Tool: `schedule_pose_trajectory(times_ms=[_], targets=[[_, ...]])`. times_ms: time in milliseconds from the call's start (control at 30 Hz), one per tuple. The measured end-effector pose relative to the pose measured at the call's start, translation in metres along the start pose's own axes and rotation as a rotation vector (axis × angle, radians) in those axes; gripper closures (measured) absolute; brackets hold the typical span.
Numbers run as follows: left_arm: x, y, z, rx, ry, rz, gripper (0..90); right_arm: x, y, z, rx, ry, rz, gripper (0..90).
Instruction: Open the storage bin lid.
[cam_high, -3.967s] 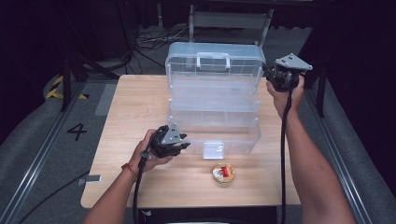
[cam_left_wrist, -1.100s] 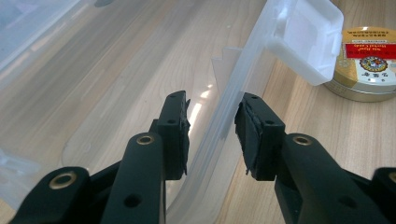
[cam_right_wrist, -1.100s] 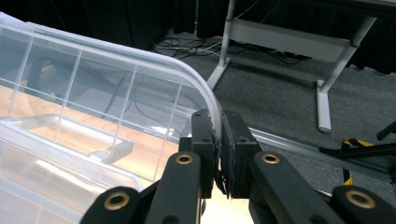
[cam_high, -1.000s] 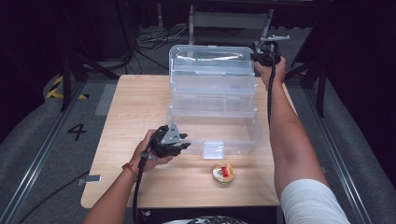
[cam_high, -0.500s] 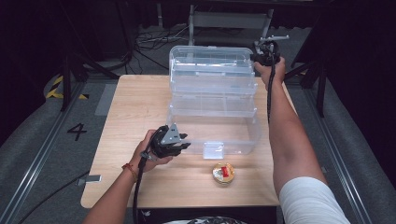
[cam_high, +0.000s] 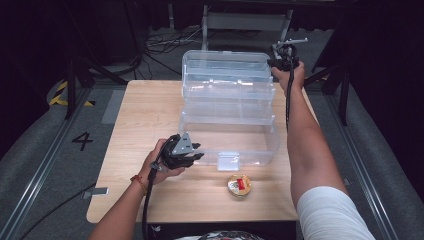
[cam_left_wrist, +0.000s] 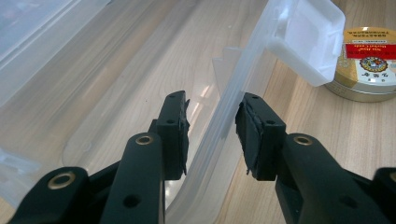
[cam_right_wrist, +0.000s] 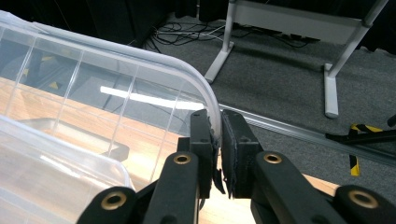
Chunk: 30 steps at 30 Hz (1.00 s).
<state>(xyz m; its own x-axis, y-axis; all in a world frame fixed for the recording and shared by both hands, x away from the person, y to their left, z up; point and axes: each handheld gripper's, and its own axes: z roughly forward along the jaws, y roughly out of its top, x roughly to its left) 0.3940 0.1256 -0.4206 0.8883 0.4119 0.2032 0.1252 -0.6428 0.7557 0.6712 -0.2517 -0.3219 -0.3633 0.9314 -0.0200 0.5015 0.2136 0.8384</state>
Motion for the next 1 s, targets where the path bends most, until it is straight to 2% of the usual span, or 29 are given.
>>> schedule_pose_trajectory(times_ms=[67, 133, 167, 233, 333, 700, 1000], targets=[[0.001, 0.0, 0.0, 0.0, -0.001, 0.002, 64.2, -0.001, -0.002, 0.001, 0.001, -0.005, 0.006, 86.5], [0.001, 0.0, 0.0, 0.002, -0.009, 0.003, 64.4, -0.003, -0.002, 0.001, -0.014, 0.018, 0.023, 86.9], [0.0, 0.0, 0.0, -0.002, 0.018, 0.009, 64.7, -0.001, -0.002, 0.001, 0.008, 0.009, -0.006, 87.1], [0.001, 0.0, 0.0, 0.002, -0.003, 0.008, 65.3, -0.001, -0.002, 0.0, 0.014, 0.003, -0.016, 87.1], [0.002, 0.0, 0.0, 0.002, -0.004, 0.005, 65.6, -0.001, -0.003, -0.001, 0.012, 0.005, -0.007, 87.3], [0.002, 0.0, 0.0, 0.0, -0.006, 0.004, 65.5, -0.001, -0.003, -0.008, 0.013, -0.001, -0.022, 86.0], [0.002, 0.0, 0.0, 0.001, -0.004, 0.004, 65.3, -0.002, -0.006, -0.022, -0.004, 0.002, -0.053, 85.3]])
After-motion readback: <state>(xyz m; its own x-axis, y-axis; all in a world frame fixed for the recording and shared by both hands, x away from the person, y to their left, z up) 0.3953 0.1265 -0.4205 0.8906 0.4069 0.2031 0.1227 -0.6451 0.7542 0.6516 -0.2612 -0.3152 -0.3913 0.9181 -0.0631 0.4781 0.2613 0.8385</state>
